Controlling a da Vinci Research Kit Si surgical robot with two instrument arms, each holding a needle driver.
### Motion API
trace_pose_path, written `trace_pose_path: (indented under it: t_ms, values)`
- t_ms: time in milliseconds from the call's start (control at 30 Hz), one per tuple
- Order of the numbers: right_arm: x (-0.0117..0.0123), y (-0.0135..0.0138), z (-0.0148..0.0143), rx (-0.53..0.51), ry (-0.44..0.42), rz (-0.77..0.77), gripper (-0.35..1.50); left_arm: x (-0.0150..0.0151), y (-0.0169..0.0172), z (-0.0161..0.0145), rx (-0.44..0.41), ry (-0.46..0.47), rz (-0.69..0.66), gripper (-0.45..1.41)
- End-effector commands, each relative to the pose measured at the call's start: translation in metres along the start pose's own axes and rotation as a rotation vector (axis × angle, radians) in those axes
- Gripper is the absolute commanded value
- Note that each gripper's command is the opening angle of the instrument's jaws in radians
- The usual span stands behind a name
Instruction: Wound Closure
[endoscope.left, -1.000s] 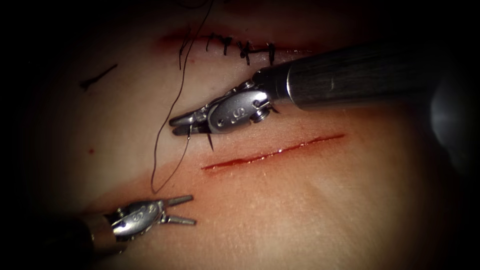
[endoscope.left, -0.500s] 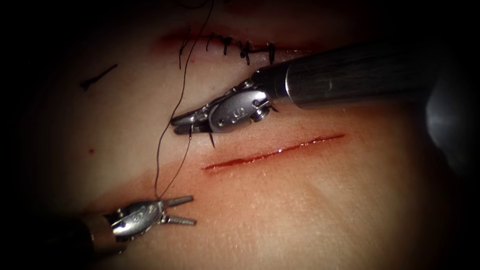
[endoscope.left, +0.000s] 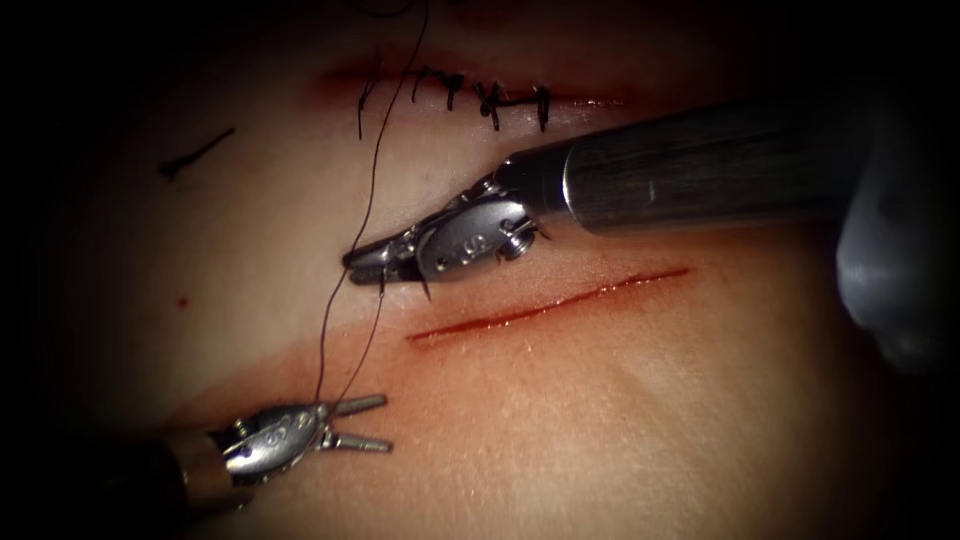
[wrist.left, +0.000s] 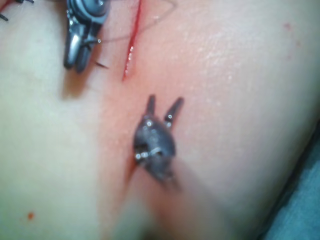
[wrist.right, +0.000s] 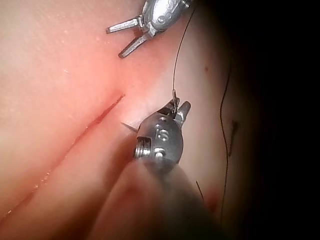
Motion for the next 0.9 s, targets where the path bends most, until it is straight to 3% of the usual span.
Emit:
trace_pose_path:
  t_ms: [33, 267, 500, 900]
  values:
    - [0.0, -0.0013, 0.0011, 0.007, 0.005, -0.005, -0.35, -0.0006, 0.0002, 0.0007, -0.004, 0.001, -0.002, 0.37]
    - [0.0002, -0.0043, 0.001, 0.021, 0.016, -0.022, -0.35, -0.0007, 0.0002, 0.0006, -0.005, 0.001, -0.001, 0.36]
    - [0.001, -0.0054, -0.0006, 0.029, 0.024, -0.024, -0.35, -0.0008, 0.0003, 0.0006, -0.005, 0.001, 0.0, 0.34]
    - [0.0017, -0.0078, -0.001, 0.048, 0.053, -0.044, -0.35, -0.0009, 0.0003, 0.0005, -0.007, -0.002, 0.0, 0.31]
